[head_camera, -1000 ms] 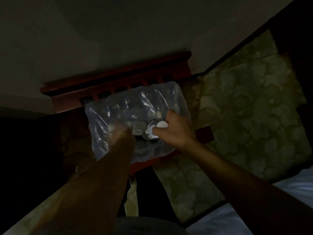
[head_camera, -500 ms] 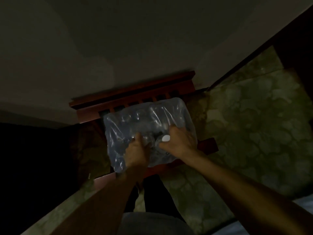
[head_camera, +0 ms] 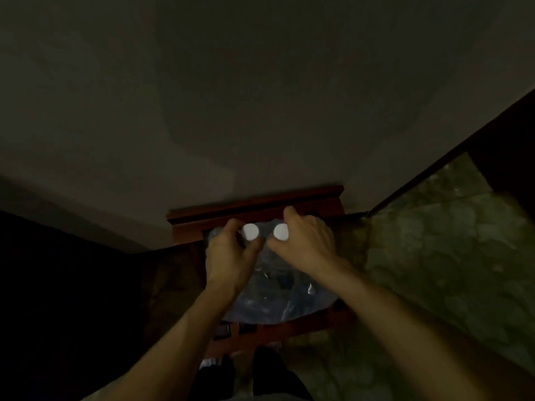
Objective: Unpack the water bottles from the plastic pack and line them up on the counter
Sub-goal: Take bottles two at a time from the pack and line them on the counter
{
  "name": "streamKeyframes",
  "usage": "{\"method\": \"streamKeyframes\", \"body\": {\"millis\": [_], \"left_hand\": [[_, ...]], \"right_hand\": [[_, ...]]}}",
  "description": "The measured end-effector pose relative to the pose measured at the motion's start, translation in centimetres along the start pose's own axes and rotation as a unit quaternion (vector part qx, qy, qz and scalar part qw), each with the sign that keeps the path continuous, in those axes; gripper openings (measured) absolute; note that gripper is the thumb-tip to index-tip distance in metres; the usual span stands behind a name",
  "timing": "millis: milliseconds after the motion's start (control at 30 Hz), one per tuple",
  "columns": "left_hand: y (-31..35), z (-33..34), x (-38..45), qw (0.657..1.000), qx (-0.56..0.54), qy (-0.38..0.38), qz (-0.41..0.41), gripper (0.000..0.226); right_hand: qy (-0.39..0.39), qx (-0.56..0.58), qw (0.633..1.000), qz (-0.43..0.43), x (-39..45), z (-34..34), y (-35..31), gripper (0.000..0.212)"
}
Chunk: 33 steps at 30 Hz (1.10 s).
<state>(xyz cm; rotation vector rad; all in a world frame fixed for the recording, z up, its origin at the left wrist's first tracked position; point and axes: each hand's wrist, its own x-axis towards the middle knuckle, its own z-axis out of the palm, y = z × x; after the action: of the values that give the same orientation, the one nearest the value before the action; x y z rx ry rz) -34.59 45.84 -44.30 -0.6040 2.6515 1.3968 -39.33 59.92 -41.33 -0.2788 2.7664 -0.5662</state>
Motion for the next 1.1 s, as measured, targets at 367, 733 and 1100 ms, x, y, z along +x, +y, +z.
{"method": "streamKeyframes", "body": {"millis": [367,733,1100], "left_hand": [[5.0,-11.1,-0.7,0.989,-0.091,0.054,0.099,0.023],[7.1,-24.1,-4.8,0.969,-0.074,0.116,0.207,0.029],[6.5,-33.8,-14.2,0.937,-0.107,0.204,0.262,0.025]], "right_hand": [[0.128,0.082,0.988,0.013,-1.0,-7.0,-8.9,0.028],[0.252,0.117,0.959,-0.047,-6.8,-10.6,-20.4,0.025],[0.305,0.141,0.929,-0.155,-15.6,-12.5,-29.6,0.03]]}}
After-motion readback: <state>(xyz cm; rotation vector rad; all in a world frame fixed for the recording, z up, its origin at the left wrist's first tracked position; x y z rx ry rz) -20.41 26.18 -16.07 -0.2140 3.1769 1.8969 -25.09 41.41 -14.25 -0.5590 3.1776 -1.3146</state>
